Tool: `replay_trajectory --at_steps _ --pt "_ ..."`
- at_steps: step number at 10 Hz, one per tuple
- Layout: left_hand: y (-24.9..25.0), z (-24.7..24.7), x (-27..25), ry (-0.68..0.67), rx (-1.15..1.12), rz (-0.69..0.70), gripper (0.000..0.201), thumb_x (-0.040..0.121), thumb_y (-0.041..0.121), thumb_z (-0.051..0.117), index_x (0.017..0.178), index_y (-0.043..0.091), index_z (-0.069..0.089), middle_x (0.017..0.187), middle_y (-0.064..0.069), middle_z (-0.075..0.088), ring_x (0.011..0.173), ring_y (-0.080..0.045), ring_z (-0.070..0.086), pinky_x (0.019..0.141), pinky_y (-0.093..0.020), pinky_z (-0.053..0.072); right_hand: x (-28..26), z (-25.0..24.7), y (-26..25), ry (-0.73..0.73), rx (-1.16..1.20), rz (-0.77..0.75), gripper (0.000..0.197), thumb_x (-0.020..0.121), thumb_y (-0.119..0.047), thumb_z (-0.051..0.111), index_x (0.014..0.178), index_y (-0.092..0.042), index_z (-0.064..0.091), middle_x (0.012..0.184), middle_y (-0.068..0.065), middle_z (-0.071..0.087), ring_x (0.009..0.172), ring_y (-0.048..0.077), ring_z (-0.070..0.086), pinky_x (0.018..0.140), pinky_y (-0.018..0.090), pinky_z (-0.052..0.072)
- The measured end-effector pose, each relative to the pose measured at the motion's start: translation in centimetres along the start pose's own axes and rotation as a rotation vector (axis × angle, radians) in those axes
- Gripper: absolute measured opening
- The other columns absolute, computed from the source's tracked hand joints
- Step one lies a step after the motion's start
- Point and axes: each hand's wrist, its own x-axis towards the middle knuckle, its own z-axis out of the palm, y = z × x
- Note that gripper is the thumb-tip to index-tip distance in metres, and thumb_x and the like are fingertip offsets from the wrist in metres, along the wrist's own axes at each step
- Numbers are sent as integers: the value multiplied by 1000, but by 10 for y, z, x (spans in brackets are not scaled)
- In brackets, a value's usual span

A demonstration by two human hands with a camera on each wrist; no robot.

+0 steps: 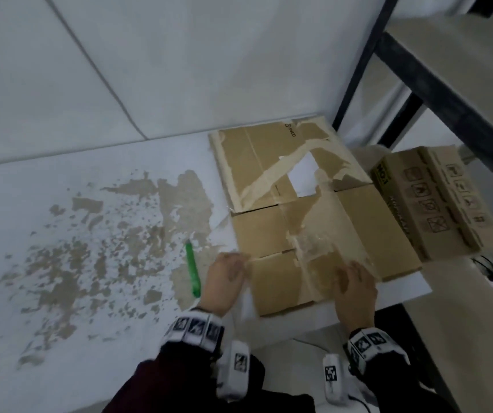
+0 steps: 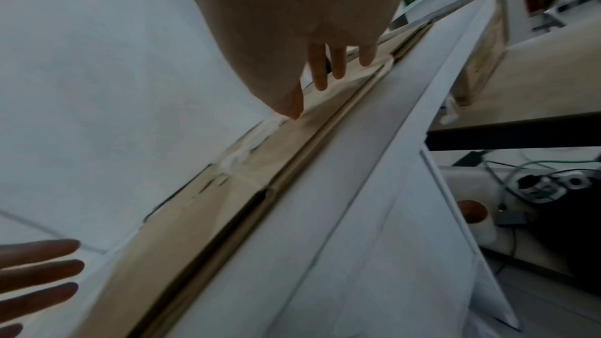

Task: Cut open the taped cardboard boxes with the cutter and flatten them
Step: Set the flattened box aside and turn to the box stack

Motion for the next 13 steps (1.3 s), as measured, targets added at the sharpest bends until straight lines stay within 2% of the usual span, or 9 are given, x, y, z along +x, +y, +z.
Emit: replay_trajectory --at_steps 1,2,3,5,8,10,11,12,13 --pt "-25 -38 -68 -20 -237 -40 9 84 23 69 75 23 72 81 0 73 77 -13 67 73 -28 53 -18 -6 -43 -27 302 -206 16 95 -18 51 98 -10 64 95 2 63 92 16 60 81 28 45" --pt "-74 -62 -143 9 -356 -265 30 89 26 64 65 9 71 66 -7 69 63 -14 64 65 -25 48 -45 -2 -108 -427 474 -336 14 93 -11 55 92 -24 62 88 -12 64 82 -7 60 75 9 46" --pt "-145 -73 -216 127 -489 -549 36 96 21 52 72 2 70 68 -6 70 62 -18 64 59 -26 47 -78 26 -167 -969 480 -458 15 94 -11 54 97 -23 63 91 2 68 83 8 65 77 21 51" --pt "-239 -43 -351 539 -664 -998 20 96 7 51 82 -1 60 75 -17 64 61 -24 56 47 -19 43 -161 97 -245 -1770 -32 -598 16 99 -17 45 112 -14 54 96 0 62 79 4 61 70 13 48" --pt "-272 15 -438 728 -1075 -1386 22 97 8 47 76 11 52 70 -7 52 60 -20 50 57 -29 44 -275 206 -288 -1828 -458 -611 12 99 -19 43 103 -12 52 83 -2 60 70 10 57 62 20 43" --pt "-306 -15 -460 1007 -1302 -1327 21 97 0 45 77 -1 52 47 -8 57 29 -10 52 31 -14 37 -336 275 -299 -1674 -502 -364 18 99 -17 43 82 -19 47 73 1 56 43 4 57 44 16 41" --pt "-339 -20 -489 1091 -1382 -1360 16 96 4 48 103 -7 58 57 -7 64 41 -15 59 40 -19 44 -365 308 -315 -1648 -528 -229 17 97 -15 47 80 -16 49 63 1 59 37 6 57 41 17 39" --pt "-365 -18 -523 1143 -1517 -1457 19 97 9 49 108 -4 57 74 -14 60 61 -25 56 55 -28 43 -392 335 -341 -1563 -478 -100 17 97 -12 46 81 -15 52 49 -2 61 37 9 58 42 17 41" --pt "-375 -27 -556 1150 -1611 -1587 13 96 10 50 101 -1 57 74 -14 58 65 -25 55 64 -29 39 -425 360 -382 -1466 -440 -139 22 98 -9 41 78 -15 47 61 3 55 32 6 53 38 14 38"
